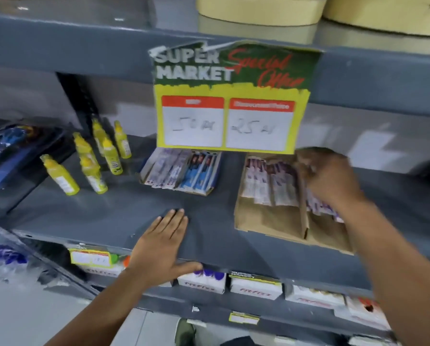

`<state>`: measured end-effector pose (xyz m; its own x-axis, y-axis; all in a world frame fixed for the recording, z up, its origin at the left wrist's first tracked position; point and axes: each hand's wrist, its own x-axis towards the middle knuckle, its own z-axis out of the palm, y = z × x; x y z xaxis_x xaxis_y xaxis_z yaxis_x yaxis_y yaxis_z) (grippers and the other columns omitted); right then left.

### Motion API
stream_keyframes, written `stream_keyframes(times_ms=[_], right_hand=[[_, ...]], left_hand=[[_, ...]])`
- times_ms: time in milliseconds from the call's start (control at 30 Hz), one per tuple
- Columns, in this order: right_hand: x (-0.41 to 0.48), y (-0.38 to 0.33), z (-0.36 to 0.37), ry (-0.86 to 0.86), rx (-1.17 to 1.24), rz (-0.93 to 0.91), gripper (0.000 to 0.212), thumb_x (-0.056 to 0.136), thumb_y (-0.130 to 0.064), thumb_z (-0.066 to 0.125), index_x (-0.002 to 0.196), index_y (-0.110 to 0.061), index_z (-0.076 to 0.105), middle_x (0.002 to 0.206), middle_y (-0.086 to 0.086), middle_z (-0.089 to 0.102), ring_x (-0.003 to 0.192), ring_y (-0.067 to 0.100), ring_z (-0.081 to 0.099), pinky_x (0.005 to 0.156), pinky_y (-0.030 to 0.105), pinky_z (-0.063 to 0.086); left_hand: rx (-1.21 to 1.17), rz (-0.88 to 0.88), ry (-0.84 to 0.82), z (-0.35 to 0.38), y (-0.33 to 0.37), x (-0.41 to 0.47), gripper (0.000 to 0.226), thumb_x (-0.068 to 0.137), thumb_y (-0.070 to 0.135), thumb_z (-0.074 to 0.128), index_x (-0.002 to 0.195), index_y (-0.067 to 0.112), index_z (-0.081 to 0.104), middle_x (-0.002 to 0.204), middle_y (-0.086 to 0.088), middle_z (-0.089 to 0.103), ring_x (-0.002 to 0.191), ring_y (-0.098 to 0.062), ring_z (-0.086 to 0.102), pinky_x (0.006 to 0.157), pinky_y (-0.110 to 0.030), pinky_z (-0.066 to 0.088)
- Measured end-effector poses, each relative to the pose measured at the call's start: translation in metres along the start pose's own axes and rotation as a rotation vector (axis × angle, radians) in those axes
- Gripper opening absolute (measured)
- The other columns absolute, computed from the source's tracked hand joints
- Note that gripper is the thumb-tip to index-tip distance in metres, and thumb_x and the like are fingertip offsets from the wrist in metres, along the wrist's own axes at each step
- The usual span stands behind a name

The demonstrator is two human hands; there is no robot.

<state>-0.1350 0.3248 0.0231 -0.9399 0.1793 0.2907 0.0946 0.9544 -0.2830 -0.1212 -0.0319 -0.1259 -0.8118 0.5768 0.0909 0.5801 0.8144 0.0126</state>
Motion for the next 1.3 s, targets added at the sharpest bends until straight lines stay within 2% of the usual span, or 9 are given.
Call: stream_keyframes(times_ms=[100, 233, 400, 767, 900, 933, 1000, 1133, 1300], right_hand=[[-0.042, 0.099, -0.019, -0.130, -0.172, 0.305, 0.041, 0.089, -0.052, 0.039, 0.093, -0.021, 0.066, 0.114, 0.018, 0.070, 0.102, 0.039, 0.066, 0.078, 0.040, 0.049], [-0.108, 0.177, -0.007, -0.280, -0.147, 0.566, 0.038, 0.091, -0.052, 0.037, 0.066, -0.025, 0.045, 0.105, 0.020, 0.068, 0.097, 0.038, 0.065, 0.082, 0.042, 0.051], [-0.139, 0.176, 0.007, -0.253, -0.091, 0.646, 0.035, 0.093, -0.044, 0.058, 0.065, -0.023, 0.058, 0.066, 0.000, 0.061, 0.065, 0.023, 0.058, 0.065, 0.034, 0.048], [-0.150, 0.181, 0.002, 0.014, 0.067, 0.708, 0.027, 0.095, -0.020, 0.049, 0.074, -0.022, 0.066, 0.080, 0.008, 0.069, 0.067, 0.030, 0.056, 0.061, 0.034, 0.049], [-0.156, 0.181, -0.011, 0.294, 0.252, 0.599, 0.022, 0.101, -0.028, 0.051, 0.105, -0.013, 0.067, 0.084, 0.011, 0.072, 0.068, 0.026, 0.063, 0.051, 0.027, 0.048], [-0.158, 0.179, -0.015, 0.354, 0.296, 0.514, 0.022, 0.101, -0.028, 0.051, 0.106, -0.011, 0.065, 0.084, 0.008, 0.072, 0.067, 0.021, 0.067, 0.051, 0.016, 0.047], [-0.161, 0.173, -0.022, 0.487, 0.220, 0.240, 0.018, 0.098, -0.020, 0.057, 0.100, -0.007, 0.069, 0.087, 0.007, 0.074, 0.074, 0.012, 0.069, 0.069, -0.001, 0.044], [-0.169, 0.154, -0.029, 0.573, 0.036, -0.228, 0.035, 0.101, -0.018, 0.049, 0.089, 0.003, 0.074, 0.091, 0.014, 0.075, 0.086, 0.012, 0.064, 0.089, -0.001, 0.039], [-0.176, 0.127, -0.026, 0.498, 0.369, -0.154, 0.037, 0.103, -0.026, 0.049, 0.098, 0.001, 0.074, 0.102, 0.006, 0.072, 0.104, 0.012, 0.060, 0.098, 0.001, 0.036]], left_hand=[[0.004, 0.025, 0.002, 0.007, -0.004, 0.000, 0.108, 0.077, 0.087, 0.033, 0.142, 0.001, 0.035, 0.151, -0.016, 0.031, 0.138, -0.031, 0.027, 0.112, -0.037, 0.007], [0.035, 0.027, -0.014, 0.009, -0.001, 0.003, 0.108, 0.079, 0.085, 0.029, 0.140, -0.003, 0.038, 0.149, -0.018, 0.034, 0.136, -0.032, 0.030, 0.112, -0.036, 0.005], [0.091, -0.005, -0.067, 0.005, -0.001, 0.003, 0.108, 0.079, 0.086, 0.027, 0.139, -0.004, 0.038, 0.148, -0.018, 0.035, 0.134, -0.032, 0.034, 0.111, -0.030, 0.000], [0.101, -0.016, -0.101, -0.005, 0.004, 0.000, 0.107, 0.080, 0.085, 0.027, 0.142, -0.001, 0.032, 0.150, -0.014, 0.030, 0.136, -0.026, 0.029, 0.110, -0.024, -0.003], [0.091, -0.006, -0.081, -0.005, 0.002, 0.001, 0.108, 0.078, 0.087, 0.026, 0.145, 0.002, 0.021, 0.152, -0.010, 0.022, 0.139, -0.023, 0.021, 0.109, -0.023, -0.006], [0.088, -0.007, -0.085, -0.005, 0.002, 0.001, 0.108, 0.078, 0.087, 0.027, 0.144, 0.002, 0.021, 0.152, -0.010, 0.023, 0.139, -0.023, 0.022, 0.109, -0.024, -0.006], [0.081, -0.020, -0.103, -0.005, 0.003, 0.002, 0.108, 0.078, 0.087, 0.028, 0.144, 0.001, 0.024, 0.152, -0.011, 0.025, 0.138, -0.024, 0.024, 0.109, -0.024, -0.005], [0.069, -0.035, -0.119, -0.006, 0.004, 0.002, 0.107, 0.079, 0.086, 0.030, 0.144, 0.000, 0.027, 0.151, -0.012, 0.028, 0.137, -0.026, 0.027, 0.110, -0.024, -0.004], [0.051, -0.034, -0.137, -0.008, 0.005, 0.002, 0.107, 0.079, 0.086, 0.031, 0.144, 0.001, 0.028, 0.152, -0.012, 0.027, 0.138, -0.025, 0.026, 0.110, -0.026, -0.004]])
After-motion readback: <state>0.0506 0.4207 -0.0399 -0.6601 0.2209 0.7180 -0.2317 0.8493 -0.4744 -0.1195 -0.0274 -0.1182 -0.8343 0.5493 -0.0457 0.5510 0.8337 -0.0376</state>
